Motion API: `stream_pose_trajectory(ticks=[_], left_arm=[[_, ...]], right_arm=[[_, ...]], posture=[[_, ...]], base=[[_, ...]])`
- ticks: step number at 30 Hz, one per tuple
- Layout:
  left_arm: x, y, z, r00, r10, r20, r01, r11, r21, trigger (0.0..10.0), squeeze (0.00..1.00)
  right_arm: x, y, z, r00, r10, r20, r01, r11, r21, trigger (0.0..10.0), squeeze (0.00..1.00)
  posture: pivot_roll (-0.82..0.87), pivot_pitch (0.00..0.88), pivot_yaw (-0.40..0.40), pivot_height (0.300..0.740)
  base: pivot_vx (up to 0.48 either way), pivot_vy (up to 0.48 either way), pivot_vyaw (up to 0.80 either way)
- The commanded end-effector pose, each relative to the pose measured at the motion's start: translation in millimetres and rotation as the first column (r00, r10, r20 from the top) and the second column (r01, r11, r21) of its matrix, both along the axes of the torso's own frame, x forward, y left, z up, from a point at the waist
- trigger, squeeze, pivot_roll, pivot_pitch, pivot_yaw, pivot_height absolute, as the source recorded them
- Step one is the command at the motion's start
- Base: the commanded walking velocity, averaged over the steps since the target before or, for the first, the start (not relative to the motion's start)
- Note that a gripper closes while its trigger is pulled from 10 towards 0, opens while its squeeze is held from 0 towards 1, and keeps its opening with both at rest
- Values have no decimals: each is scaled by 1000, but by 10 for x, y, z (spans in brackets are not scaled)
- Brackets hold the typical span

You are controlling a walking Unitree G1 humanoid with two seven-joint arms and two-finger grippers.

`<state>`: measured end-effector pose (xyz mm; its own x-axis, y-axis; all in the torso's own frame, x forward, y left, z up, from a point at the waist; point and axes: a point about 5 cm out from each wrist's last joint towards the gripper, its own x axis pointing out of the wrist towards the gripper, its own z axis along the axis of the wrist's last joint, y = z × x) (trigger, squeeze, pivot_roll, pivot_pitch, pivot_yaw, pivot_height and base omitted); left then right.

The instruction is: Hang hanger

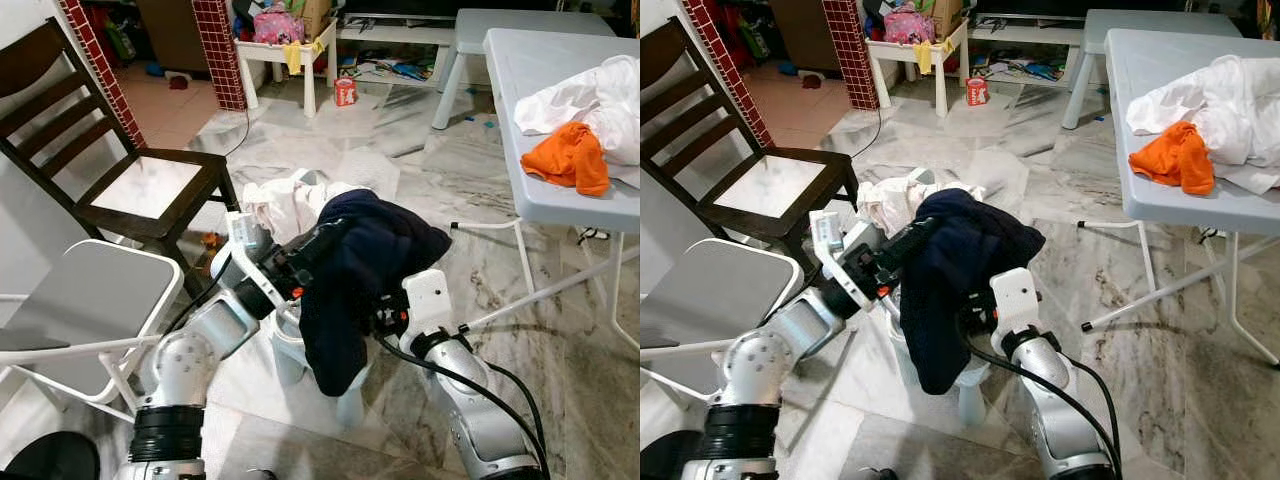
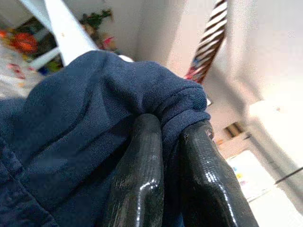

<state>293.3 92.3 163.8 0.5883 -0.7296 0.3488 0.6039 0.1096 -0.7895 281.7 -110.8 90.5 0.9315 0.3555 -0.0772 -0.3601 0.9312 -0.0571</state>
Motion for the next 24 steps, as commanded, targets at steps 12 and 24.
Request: stream_pose_trajectory(ticks=[12,24], left_arm=[[119,313,-204,991,89,-98,-87,996,30,0,0],[57,280,-161,998,2,-63,0,1000,29,0,0]], right_arm=[[10,18,5,999,26,-23,-25,998,54,10000,0],[105,-210,317,951,309,-28,-293,924,245,10000,0]], posture=[[-104,64,58,740],[-103,65,63,740]], base=[[0,0,0],[0,0,0]])
